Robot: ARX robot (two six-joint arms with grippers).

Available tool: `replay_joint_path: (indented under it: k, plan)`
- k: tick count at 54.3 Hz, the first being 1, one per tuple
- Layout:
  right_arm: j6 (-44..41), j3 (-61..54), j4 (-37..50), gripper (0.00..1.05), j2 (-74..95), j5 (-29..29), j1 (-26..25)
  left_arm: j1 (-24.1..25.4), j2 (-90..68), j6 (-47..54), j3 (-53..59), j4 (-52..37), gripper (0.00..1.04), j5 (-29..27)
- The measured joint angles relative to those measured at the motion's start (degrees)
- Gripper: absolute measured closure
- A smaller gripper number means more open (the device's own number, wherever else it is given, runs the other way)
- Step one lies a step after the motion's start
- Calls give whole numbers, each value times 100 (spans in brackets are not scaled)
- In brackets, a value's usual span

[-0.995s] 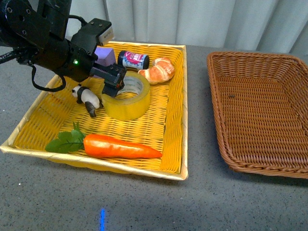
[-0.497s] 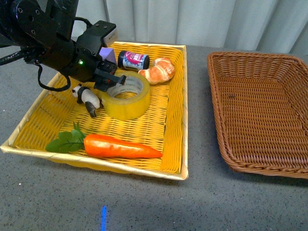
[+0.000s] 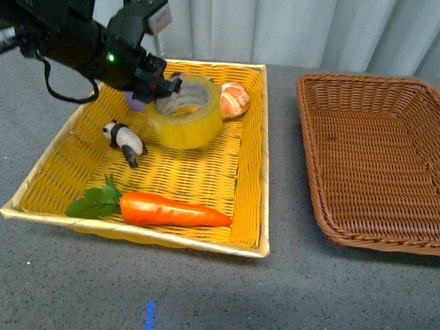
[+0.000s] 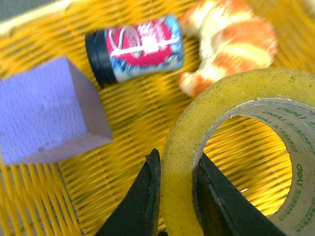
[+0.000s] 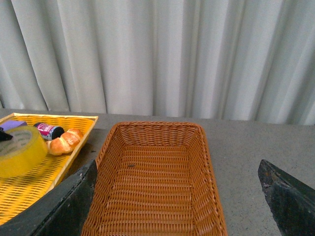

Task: Move tape to another basket

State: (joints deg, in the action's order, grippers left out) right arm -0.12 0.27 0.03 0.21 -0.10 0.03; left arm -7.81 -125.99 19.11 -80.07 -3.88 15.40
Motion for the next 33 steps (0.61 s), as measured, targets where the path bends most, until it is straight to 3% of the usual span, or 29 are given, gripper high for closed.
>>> replay_joint_path:
  k: [11,20,33]
  plan:
    - [0,0,0,9,0,2,0,-304,535,938,-332,715,88,645]
    - [0,0,0,9,0,2,0,-658,531,1779,-815,1545,88,776]
    - [0,0,0,9,0,2,0,-1139,282,2181,-1639,1790,88,804]
